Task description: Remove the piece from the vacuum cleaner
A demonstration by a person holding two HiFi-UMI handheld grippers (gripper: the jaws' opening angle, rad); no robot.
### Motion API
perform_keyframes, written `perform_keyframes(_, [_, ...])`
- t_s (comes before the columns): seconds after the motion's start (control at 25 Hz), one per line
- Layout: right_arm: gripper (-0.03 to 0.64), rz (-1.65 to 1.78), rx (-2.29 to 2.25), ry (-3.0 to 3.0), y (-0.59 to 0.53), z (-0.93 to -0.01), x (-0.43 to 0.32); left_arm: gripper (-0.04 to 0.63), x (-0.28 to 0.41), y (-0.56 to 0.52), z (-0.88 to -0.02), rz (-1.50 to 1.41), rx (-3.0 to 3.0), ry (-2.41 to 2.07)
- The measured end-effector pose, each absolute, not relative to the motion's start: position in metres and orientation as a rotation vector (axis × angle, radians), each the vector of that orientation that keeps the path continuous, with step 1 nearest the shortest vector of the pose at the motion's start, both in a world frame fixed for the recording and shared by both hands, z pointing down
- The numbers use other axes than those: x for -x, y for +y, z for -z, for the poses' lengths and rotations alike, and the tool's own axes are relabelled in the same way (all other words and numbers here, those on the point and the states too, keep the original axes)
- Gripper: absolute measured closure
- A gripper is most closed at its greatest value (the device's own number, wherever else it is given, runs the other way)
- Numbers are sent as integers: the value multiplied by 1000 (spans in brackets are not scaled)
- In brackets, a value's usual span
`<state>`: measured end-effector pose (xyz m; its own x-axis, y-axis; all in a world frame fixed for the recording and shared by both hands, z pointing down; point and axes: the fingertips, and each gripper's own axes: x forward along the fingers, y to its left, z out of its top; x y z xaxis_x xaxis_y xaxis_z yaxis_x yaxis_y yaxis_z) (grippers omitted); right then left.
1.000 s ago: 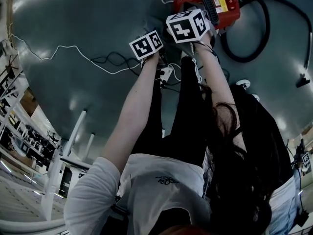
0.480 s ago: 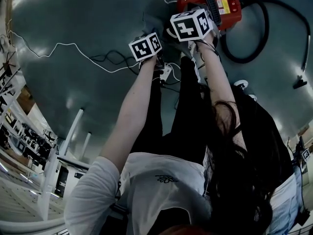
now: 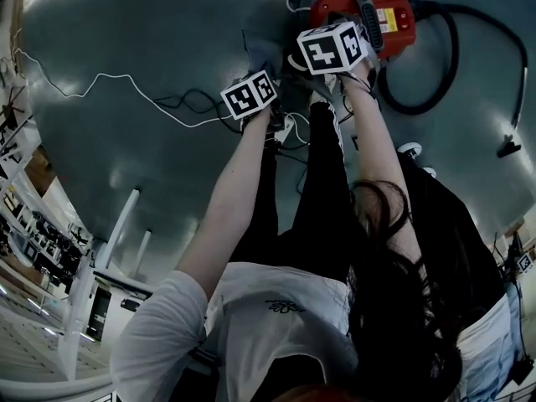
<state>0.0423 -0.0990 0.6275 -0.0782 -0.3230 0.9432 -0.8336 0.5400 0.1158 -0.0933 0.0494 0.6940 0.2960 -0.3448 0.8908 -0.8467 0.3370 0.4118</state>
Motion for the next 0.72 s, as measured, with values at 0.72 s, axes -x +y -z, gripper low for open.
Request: perform_keyframes(0.72, [618, -536, -1018, -1655, -104, -629, -43, 581, 218, 43, -711, -830, -1392, -1341])
